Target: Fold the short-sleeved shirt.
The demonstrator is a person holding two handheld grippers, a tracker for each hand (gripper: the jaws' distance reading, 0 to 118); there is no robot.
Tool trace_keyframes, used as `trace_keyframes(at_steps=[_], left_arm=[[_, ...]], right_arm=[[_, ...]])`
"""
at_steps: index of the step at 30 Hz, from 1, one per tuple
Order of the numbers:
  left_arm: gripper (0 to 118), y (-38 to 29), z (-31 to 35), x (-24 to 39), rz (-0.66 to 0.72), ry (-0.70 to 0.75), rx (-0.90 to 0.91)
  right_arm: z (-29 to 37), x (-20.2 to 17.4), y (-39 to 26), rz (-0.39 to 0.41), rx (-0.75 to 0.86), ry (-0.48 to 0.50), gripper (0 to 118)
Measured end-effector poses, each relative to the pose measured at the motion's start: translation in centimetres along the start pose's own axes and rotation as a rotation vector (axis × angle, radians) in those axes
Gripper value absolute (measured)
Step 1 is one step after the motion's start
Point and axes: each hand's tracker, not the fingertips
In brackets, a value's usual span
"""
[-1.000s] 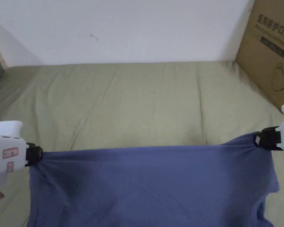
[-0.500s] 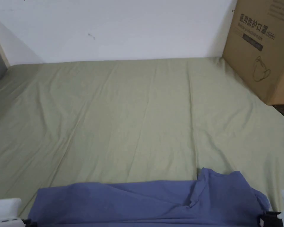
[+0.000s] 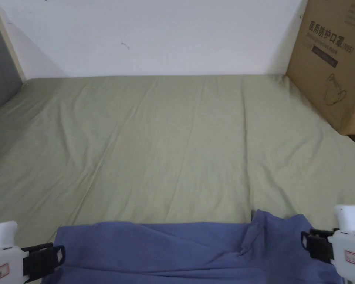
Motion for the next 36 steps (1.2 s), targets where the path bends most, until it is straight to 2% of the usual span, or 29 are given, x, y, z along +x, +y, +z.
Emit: trace_keyframes(at_steps=[1,2,5,7,8,10,12,13,14,19,21,22,23,24,25,27,30,32,34,36], left_arm=[[0,-0.5,-0.5,-0.1,0.028,0.008,-0.015],[0,-0.9,-0.9,-0.3,0.02,0.052,-0.009],[0,-2.3,-1.6,-1.2,0.028,0.065,-0.065],[3,-2.7,-1.4,-2.2,0.067,0.051,-0.05],[21,-3.0,-1.4,-3.4,0.108,0.056,-0.034],[50,-2.8,-1.4,-5.3,0.204,0.028,-0.027],[97,-3.3,-1.8,-6.4,0.343,-0.083,-0.066],[113,-3.6,-2.2,-6.9,0.381,-0.099,-0.052],[118,-3.8,-2.6,-7.4,0.407,-0.108,-0.052],[116,-5.6,-5.2,-8.0,0.636,-0.309,-0.027],[109,-6.6,-6.6,-8.5,0.746,-0.402,-0.061],[96,-7.2,-7.4,-8.7,0.787,-0.439,-0.063],[55,-7.4,-7.6,-8.5,0.854,-0.474,-0.057],[8,-7.7,-8.1,-8.9,0.87,-0.439,-0.062],[8,-7.8,-8.7,-8.3,0.906,-0.443,-0.063],[8,-8.8,-8.9,-8.5,0.847,-0.448,-0.067],[8,-6.8,-7.4,-8.7,0.858,-0.474,-0.048],[8,-5.8,-6.7,-10.1,0.788,-0.435,-0.051],[8,-5.2,-6.1,-10.9,0.771,-0.436,-0.043],[8,-5.0,-5.3,-11.3,0.743,-0.369,-0.036]], right_arm=[[-1.2,-0.5,-0.3,0.001,0.037,-0.048,0],[1.5,-5.6,1.1,0.001,0.036,-0.058,0],[-0.6,-8.3,0.8,-0.007,-0.024,0.043,0],[-1.0,-11.1,1.0,0.031,-0.054,0.077,0],[-1.3,-12.3,0.9,0.041,-0.046,0.065,0],[-1.2,-14.1,1.1,0.075,-0.05,0.081,0],[-1.7,-15.7,1.2,0.074,-0.058,0.112,0],[-1.9,-16.5,1.3,0.075,-0.067,0.14,0],[-1.8,-16.6,1.4,0.076,-0.075,0.155,0],[-2.0,-18.5,1.4,0.114,-0.094,0.163,0],[-2.1,-18.8,1.3,0.122,-0.106,0.168,0],[-2.1,-18.5,1.2,0.124,-0.112,0.166,0],[-2.1,-18.4,1.1,0.124,-0.119,0.163,0],[-2.1,-18.4,1.0,0.123,-0.127,0.158,0],[-2.1,-18.4,0.9,0.122,-0.132,0.154,0],[-2.2,-17.5,0.7,0.115,-0.139,0.15,0],[-2.1,-16.8,0.6,0.102,-0.151,0.139,0],[-2.2,-16.4,0.6,0.088,-0.159,0.134,0],[-2.2,-15.9,0.6,0.073,-0.161,0.133,0],[-2.0,-15.6,0.5,0.058,-0.157,0.13,0]])
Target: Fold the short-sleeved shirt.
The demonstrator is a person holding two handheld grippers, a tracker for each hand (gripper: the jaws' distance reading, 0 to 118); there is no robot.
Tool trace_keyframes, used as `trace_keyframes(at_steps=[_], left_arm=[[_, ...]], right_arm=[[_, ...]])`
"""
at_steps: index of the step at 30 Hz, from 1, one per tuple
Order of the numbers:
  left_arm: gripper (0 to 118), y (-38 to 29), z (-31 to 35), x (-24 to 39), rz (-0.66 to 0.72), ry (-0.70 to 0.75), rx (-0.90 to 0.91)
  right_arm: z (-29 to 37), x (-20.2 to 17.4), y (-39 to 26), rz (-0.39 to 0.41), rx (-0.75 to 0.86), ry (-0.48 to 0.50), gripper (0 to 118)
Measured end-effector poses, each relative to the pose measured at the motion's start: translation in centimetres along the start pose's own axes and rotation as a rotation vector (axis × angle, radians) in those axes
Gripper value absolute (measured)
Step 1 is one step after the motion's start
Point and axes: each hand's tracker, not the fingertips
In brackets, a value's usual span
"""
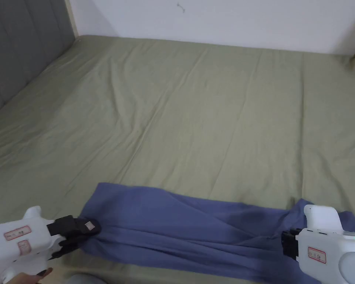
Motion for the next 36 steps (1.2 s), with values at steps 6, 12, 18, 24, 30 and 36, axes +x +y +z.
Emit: trace_keyframes(at_steps=[6,12,18,24,30,36], left_arm=[[8,1.7,3.2,-1.1,0.017,0.071,0.069],[8,0.7,2.5,5.5,-0.279,0.205,0.114],[8,-4.5,0.8,19.2,-0.74,0.138,0.126],[8,-14.3,-7.1,24.8,-1.17,0.136,-0.029],[85,-22.7,-16.3,20.8,-1.306,0.13,-0.292],[99,-23.2,-17.7,18.3,-1.219,0.179,-0.38]], right_arm=[[0.3,1.1,-0.4,-0.019,0.001,-0.001,0],[0.6,2.6,-0.9,-0.086,0.002,0.004,0],[1.8,4.8,-1.2,-0.132,0.023,-0.015,0],[2.6,7.7,-2.6,-0.233,0.028,-0.02,0],[2.9,10.3,-4.7,-0.296,0.007,-0.043,0],[3.2,11.6,-5.6,-0.328,0.0,-0.052,0]])
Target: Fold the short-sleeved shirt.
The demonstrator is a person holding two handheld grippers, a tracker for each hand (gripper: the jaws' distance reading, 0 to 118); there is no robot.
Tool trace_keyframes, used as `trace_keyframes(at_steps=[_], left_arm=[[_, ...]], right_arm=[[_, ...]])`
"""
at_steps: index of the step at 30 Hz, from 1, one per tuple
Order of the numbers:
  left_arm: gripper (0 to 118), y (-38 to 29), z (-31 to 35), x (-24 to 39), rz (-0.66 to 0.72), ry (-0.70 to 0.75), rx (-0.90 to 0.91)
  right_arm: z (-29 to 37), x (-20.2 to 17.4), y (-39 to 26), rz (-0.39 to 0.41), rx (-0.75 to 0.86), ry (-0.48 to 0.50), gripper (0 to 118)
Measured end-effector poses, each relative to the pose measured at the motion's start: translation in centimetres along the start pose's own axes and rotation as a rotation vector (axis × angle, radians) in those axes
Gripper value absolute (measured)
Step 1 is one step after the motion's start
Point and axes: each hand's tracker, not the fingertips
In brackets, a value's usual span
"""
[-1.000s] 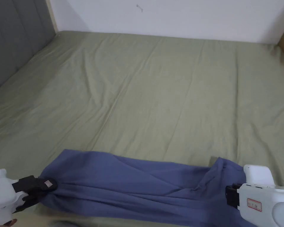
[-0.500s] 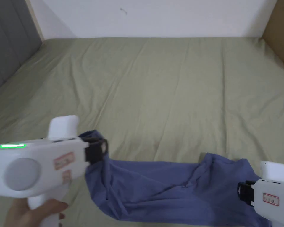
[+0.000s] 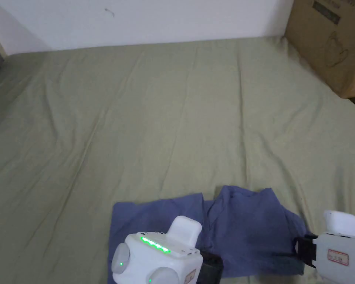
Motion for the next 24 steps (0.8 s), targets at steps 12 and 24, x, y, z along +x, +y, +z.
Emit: trace_keyframes(at_steps=[12,24], left_arm=[[1,0.3,5.8,-8.5,0.51,-0.019,0.187],[1,-0.9,-0.9,-2.5,0.463,-0.193,0.073]], right_arm=[[0.0,-1.0,0.1,-0.015,0.014,0.094,0],[-0.2,-0.8,0.4,-0.02,0.006,0.09,0]])
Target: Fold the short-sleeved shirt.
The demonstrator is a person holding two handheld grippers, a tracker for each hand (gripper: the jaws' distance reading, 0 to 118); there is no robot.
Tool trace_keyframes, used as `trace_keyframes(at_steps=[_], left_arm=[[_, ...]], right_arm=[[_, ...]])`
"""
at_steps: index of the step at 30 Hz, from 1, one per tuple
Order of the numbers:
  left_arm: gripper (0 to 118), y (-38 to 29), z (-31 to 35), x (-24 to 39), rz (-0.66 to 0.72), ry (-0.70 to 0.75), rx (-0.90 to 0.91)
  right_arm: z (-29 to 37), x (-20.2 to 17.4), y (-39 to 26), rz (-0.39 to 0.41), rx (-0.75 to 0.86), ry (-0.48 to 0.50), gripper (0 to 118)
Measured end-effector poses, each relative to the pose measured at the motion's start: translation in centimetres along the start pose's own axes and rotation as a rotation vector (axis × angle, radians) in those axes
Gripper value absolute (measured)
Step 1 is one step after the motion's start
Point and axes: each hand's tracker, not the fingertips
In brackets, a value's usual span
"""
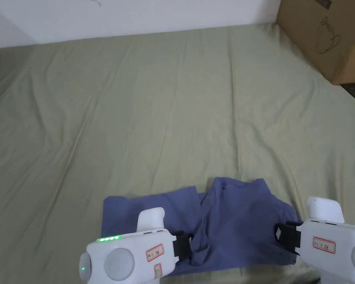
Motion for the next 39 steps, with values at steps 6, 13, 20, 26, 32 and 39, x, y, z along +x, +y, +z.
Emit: trace_keyframes(at_steps=[6,13,20,26,32,39], left_arm=[[1,-1.3,-1.8,3.7,-0.177,-0.013,-0.11],[1,-1.1,-1.3,2.8,-0.107,-0.072,-0.111],[1,2.4,7.3,-4.4,0.115,-0.172,0.097],[2,1.9,11.4,-13.9,0.312,-0.207,0.163],[96,1.0,11.3,-17.8,0.418,-0.201,0.15],[107,1.1,7.5,-18.6,0.545,-0.409,0.152]], right_arm=[[-0.3,-0.4,-0.1,0.004,-0.009,-0.01,0],[0.5,-1.6,0.0,0.023,-0.012,-0.02,0],[0.7,-3.4,0.6,0.06,0.002,-0.021,0],[-0.7,-5.6,0.4,0.105,-0.036,0.006,0],[-1.8,-7.5,0.6,0.147,-0.061,0.016,0],[-2.4,-8.5,0.7,0.18,-0.084,0.017,0]])
